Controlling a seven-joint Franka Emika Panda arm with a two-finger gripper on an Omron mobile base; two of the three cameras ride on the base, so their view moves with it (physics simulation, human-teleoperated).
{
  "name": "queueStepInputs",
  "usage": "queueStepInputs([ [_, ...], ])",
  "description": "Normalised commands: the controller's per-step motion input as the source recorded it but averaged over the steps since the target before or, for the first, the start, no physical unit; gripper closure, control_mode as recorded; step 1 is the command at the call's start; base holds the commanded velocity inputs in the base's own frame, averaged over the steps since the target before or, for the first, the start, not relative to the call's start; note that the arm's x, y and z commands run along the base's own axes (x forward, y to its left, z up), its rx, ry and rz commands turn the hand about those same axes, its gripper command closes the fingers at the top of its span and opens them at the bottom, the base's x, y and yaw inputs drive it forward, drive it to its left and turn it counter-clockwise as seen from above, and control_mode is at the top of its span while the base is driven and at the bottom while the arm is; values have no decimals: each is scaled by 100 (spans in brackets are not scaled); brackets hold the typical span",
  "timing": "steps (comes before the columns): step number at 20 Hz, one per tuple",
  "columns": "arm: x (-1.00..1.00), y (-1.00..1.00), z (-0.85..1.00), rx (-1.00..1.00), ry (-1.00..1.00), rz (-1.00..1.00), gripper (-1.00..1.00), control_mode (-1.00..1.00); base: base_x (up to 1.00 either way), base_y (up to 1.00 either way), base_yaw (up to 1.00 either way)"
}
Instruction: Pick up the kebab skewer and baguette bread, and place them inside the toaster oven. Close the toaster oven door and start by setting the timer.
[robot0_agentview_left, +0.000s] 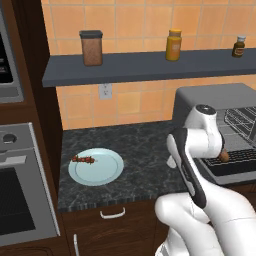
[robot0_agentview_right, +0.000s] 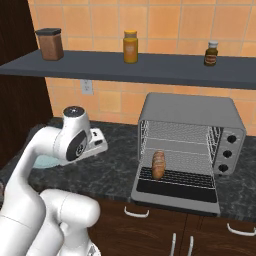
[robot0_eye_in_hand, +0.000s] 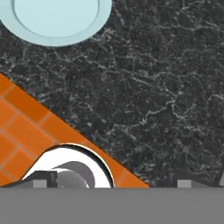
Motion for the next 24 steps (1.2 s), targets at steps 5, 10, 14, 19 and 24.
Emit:
queueStepInputs([
  [5,68,100,-3,-5,0,8,-100,-100,0,0,0],
  [10,85,100,-6,-14,1,9,-100,-100,0,0,0],
  [14,61,100,0,-7,7,7,-100,-100,0,0,0],
  [19,48,100,0,-4,12,5,-100,-100,0,0,0],
  [24,41,91,-21,0,12,7,-100,-100,0,0,0],
])
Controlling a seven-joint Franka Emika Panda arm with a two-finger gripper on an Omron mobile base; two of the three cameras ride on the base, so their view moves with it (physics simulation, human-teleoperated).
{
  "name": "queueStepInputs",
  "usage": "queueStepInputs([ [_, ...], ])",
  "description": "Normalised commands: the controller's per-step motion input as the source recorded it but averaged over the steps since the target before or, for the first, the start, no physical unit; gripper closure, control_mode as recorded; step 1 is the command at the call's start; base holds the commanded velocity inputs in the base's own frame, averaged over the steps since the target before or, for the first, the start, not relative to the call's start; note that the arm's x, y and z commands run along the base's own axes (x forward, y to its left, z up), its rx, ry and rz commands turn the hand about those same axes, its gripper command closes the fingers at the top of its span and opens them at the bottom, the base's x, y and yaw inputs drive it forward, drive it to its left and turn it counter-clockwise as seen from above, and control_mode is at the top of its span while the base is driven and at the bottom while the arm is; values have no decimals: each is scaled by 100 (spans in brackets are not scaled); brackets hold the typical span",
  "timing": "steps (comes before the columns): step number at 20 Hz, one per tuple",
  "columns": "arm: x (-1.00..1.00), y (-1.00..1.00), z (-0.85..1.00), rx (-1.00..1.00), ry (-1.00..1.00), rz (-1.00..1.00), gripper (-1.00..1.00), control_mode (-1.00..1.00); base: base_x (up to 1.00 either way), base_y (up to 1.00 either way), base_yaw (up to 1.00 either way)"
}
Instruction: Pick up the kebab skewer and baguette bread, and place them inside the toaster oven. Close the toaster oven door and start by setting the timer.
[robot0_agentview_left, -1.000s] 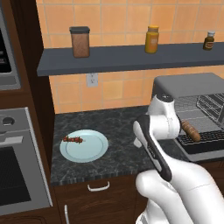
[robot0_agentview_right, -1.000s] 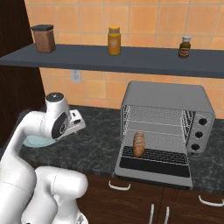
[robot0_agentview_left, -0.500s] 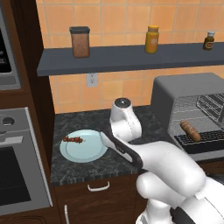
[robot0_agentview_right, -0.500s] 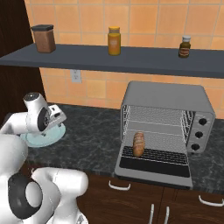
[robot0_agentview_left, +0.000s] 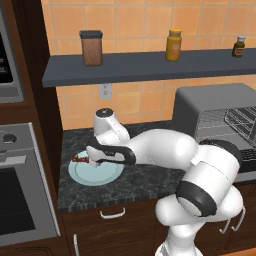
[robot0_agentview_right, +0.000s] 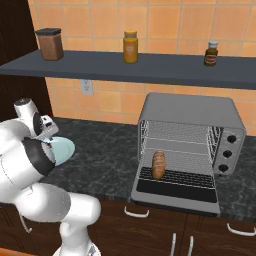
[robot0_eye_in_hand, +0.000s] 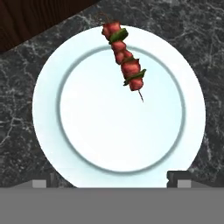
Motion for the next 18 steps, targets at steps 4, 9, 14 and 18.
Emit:
queueStepInputs([
  [4,46,41,-44,0,1,12,-100,-100,0,0,0],
  [9,16,7,-40,0,0,13,-100,-100,0,0,0],
  [14,39,0,-27,0,0,10,-100,-100,0,0,0],
  [18,44,4,-28,0,0,9,-100,-100,0,0,0],
])
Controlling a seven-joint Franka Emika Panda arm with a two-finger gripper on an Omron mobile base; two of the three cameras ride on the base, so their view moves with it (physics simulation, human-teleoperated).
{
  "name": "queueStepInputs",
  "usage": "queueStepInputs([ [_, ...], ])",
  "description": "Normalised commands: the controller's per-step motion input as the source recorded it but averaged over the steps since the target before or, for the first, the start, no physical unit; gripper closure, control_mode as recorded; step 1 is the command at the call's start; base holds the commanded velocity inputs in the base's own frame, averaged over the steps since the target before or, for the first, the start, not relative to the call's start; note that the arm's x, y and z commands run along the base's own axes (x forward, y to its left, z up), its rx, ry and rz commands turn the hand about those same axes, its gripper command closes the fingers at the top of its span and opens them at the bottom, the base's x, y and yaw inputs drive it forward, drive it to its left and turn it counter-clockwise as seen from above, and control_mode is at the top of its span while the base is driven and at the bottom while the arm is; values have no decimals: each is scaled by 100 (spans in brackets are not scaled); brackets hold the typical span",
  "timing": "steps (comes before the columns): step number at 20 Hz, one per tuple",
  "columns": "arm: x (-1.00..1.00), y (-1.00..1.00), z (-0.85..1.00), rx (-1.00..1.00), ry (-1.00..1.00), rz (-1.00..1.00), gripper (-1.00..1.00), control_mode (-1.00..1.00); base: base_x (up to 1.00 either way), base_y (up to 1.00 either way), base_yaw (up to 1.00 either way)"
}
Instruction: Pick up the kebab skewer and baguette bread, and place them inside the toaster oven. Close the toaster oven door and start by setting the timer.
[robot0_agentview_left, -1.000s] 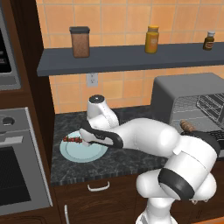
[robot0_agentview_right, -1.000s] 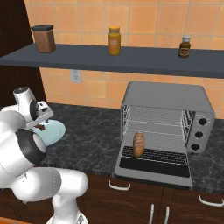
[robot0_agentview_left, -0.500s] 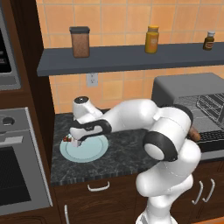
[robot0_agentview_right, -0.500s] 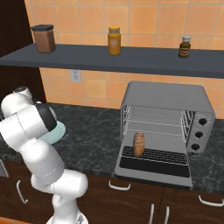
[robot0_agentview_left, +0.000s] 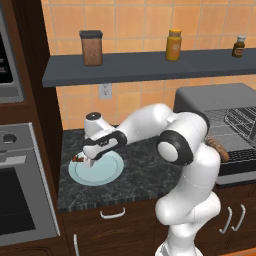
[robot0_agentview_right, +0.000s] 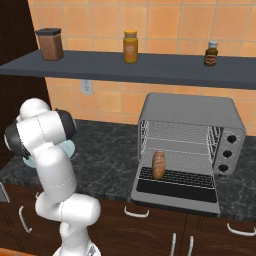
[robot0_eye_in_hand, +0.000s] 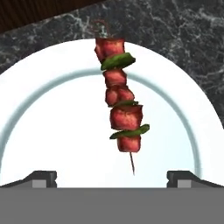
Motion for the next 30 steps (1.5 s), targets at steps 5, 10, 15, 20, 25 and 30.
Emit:
queueStepInputs([
  [5,25,28,-15,0,0,2,-100,-100,0,0,0],
  [10,23,12,-21,-1,0,0,-100,-100,0,0,0],
  [15,1,0,-19,-3,1,0,-100,-100,0,0,0],
  [20,1,0,-21,-4,2,0,-100,-100,0,0,0],
  [25,16,0,-9,-3,1,0,-100,-100,0,0,0],
  [30,7,-1,-10,-2,3,0,100,-100,0,0,0],
])
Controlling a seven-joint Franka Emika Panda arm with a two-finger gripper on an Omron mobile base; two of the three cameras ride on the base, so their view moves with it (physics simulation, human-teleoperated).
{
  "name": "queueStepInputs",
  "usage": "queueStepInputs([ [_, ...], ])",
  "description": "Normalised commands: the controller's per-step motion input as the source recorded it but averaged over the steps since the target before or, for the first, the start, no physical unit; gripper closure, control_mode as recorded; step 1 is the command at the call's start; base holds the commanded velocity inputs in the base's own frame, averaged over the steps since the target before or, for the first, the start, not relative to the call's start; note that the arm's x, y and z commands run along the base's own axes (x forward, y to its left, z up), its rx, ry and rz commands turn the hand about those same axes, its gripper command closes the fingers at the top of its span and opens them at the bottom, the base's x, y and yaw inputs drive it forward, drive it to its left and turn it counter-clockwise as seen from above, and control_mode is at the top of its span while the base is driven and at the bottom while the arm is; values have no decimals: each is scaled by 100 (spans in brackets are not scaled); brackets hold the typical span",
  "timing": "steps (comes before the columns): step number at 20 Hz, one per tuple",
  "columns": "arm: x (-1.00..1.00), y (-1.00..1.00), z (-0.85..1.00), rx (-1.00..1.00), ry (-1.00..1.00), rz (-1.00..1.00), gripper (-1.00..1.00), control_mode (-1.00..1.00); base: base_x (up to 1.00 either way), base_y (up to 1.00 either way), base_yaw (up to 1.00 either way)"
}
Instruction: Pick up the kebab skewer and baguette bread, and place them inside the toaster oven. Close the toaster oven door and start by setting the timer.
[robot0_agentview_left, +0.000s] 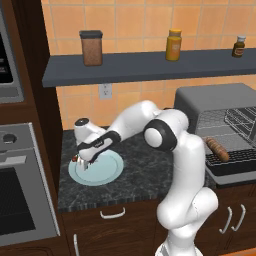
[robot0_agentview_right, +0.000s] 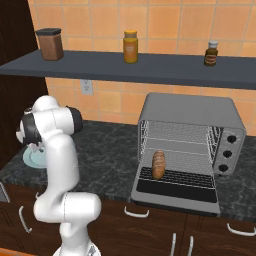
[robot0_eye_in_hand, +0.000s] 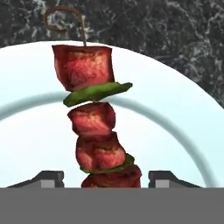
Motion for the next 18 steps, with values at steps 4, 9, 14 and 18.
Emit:
queueStepInputs([
  [4,2,-26,-13,-1,4,0,100,-100,0,0,0],
  [9,-19,-45,14,0,0,0,100,-100,0,0,0],
  [14,-76,-81,49,1,0,-1,100,-100,0,0,0],
  [18,-88,-99,60,6,0,-4,100,-100,0,0,0],
])
